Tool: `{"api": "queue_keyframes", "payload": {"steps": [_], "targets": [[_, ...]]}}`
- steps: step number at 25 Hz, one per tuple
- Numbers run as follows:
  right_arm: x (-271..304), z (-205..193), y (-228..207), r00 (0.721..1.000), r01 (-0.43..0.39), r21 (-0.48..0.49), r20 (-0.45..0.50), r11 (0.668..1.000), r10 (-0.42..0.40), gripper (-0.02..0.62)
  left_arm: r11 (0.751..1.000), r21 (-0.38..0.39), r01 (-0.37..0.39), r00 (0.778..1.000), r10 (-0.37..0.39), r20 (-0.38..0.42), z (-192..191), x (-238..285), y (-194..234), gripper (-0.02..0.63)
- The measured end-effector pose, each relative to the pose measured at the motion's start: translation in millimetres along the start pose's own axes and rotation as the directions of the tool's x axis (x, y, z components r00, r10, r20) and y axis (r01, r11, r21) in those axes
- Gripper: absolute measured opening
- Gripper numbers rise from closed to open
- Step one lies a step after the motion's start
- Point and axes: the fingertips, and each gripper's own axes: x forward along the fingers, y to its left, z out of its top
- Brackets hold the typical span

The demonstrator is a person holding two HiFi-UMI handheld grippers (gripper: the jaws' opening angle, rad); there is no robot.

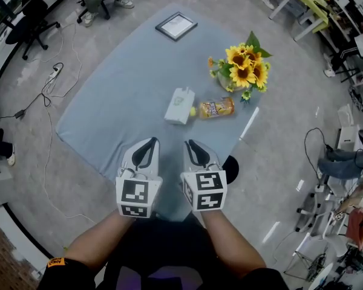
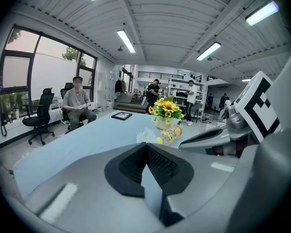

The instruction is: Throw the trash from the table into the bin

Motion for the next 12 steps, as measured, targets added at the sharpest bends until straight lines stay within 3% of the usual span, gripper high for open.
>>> {"api": "queue_keyframes", "payload": {"steps": [12], "targets": [[29,0,0,0.999,-0.035,0.166,-0.03,0.985,0.041,0.151,1.0,0.017,0.0,0.999,0.001,-0.036,-7,18,15,0.008]]}}
